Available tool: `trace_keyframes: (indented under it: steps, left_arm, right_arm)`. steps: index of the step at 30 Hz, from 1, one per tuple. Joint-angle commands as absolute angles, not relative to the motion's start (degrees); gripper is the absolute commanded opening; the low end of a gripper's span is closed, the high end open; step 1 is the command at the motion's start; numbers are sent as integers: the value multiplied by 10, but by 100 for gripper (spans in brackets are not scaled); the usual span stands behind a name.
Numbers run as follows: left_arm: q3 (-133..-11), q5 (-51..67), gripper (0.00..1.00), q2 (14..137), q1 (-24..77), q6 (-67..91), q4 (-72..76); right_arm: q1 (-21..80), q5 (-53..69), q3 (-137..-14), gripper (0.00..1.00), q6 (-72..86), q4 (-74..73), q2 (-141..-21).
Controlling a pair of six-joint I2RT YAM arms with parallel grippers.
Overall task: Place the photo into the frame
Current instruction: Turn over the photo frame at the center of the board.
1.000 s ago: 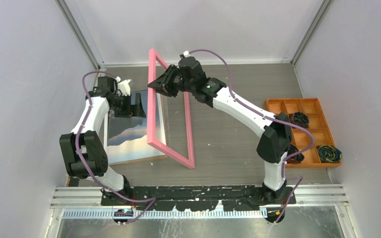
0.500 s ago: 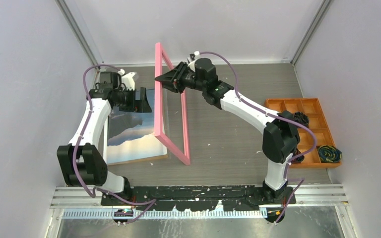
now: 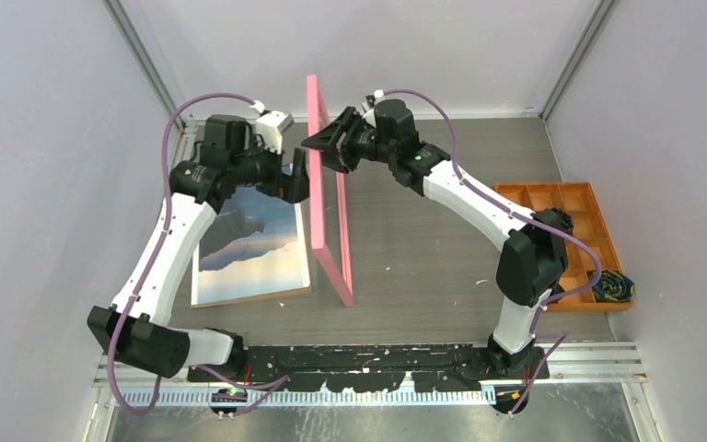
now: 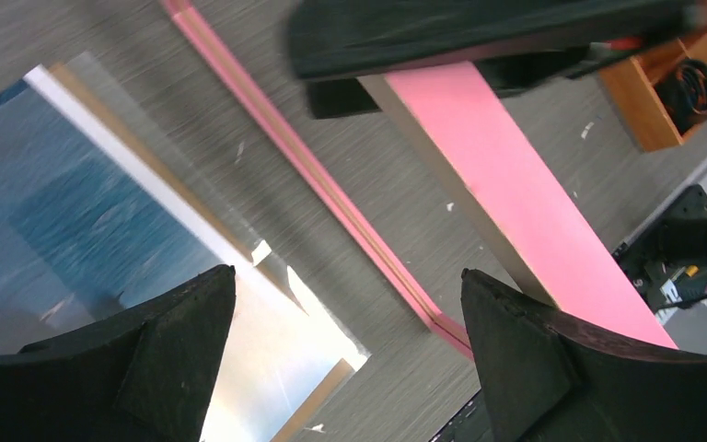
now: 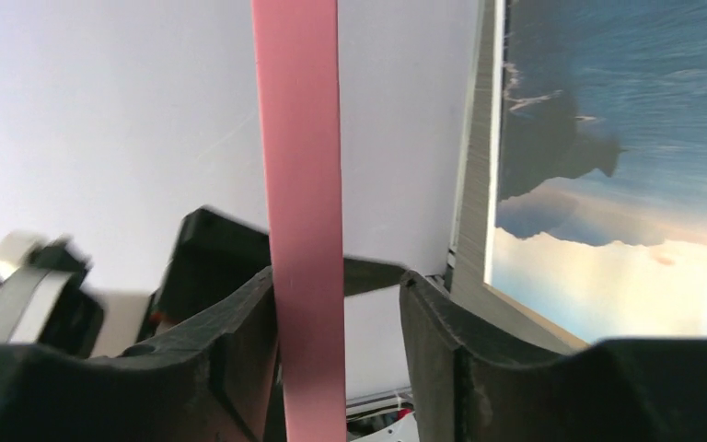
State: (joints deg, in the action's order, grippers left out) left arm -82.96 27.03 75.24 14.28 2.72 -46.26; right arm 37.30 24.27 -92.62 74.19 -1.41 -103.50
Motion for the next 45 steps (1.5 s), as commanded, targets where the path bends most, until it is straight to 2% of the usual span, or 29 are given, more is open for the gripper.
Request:
trace_keyframes:
  steps: [1,6,12,17,22,24,32,38,45]
  left_arm:
    - [-866,234,94,757,201,32,-478]
    - [-879,209,94,775,239,27,-481]
    - [-882,168,95,785,276,11,-475]
    - [-879,169,95,796,277,9,-477]
    - [-843,152,95,791,277,-9,-460]
    - [-830,138,95,793,277,-25,-456]
    - [-789,100,95,809,277,-57,-448]
    - [-762,76,95,817,277,-73,-427]
    - [-699,-14,93,884,276,-136,-367]
  right_arm:
    - [367,237,-965,57,685,-109,-1005]
    - [356,212,-1020,60,623,-227,-1005]
    - [349,133,-1125,55,497,-450,-1020]
    - [339,105,-1163,48,424,-550,-1024]
    - [337,67,-1196,49,368,-621,-1023]
    - [337,36,-1213,52,347,-660,-1028]
    - [337,-50,-1217,54,296,-722,-1015]
    - [337,-119,-1207,50,273,-745,-1009]
    - [337,-169,-1051,40,251,-675,-960]
